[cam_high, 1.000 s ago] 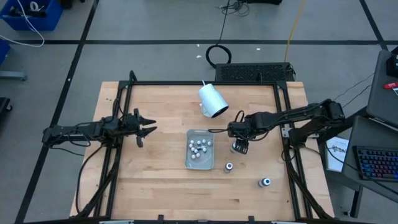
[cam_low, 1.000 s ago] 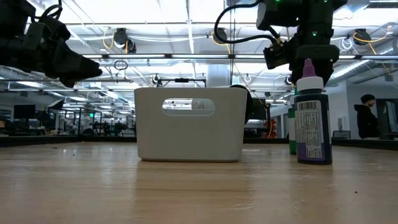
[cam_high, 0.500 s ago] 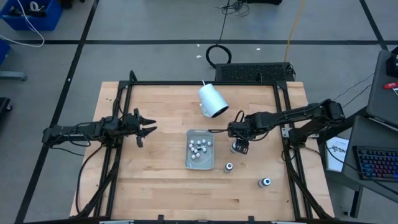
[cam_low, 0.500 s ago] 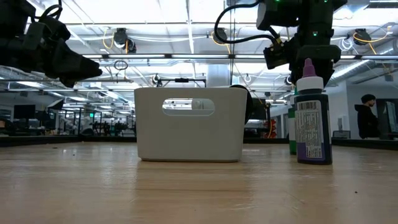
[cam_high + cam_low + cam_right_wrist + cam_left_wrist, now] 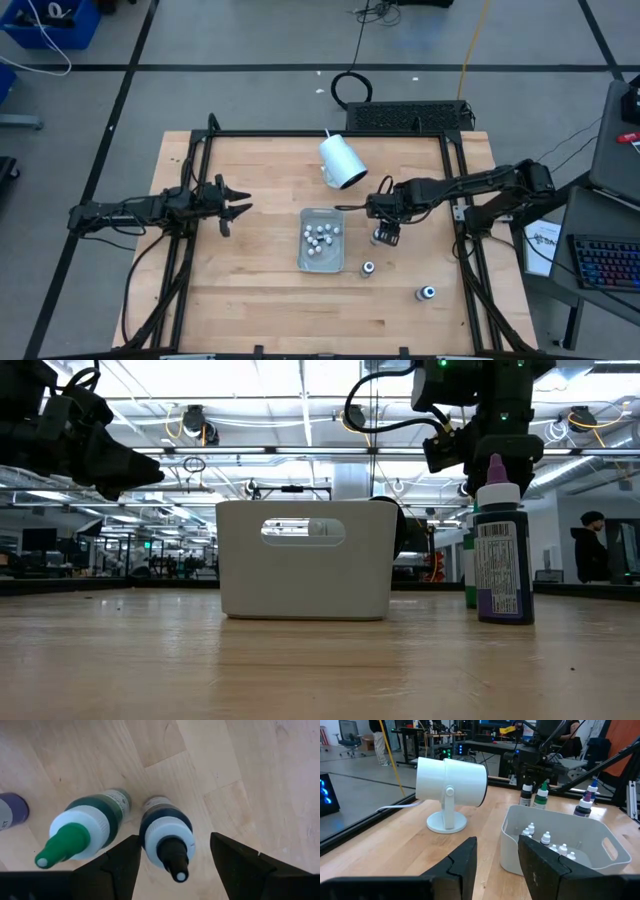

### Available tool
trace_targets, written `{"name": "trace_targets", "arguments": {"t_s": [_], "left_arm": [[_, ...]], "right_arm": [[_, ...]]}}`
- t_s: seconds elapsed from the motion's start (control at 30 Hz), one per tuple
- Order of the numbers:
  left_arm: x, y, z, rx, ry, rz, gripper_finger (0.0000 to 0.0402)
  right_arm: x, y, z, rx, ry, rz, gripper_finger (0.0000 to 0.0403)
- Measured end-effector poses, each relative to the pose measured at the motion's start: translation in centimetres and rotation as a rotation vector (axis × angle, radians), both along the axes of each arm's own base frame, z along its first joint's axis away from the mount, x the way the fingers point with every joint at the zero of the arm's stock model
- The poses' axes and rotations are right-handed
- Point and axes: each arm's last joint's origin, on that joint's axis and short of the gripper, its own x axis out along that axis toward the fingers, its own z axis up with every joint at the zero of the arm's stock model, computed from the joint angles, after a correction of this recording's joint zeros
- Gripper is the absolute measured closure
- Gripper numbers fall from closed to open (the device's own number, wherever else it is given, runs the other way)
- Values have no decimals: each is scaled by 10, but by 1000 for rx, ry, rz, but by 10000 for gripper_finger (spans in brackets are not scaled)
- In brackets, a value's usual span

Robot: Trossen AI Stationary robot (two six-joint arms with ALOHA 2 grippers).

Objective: Pick & Place food coloring
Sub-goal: Put the big black food coloring bottle into the gray bin

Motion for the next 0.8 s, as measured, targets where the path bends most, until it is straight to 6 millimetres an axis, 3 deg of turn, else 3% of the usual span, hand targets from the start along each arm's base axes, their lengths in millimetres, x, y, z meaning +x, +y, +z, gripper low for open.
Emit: {"name": "trace_targets", "arguments": {"t_s": [0.33, 0.8], "left_arm": [[0, 0, 0, 0, 0, 0, 254], [0, 0, 0, 0, 0, 0, 254]], "right_arm": [[6, 0, 12, 0, -35, 7, 174], [5, 0, 12, 0, -27, 5, 174]]}}
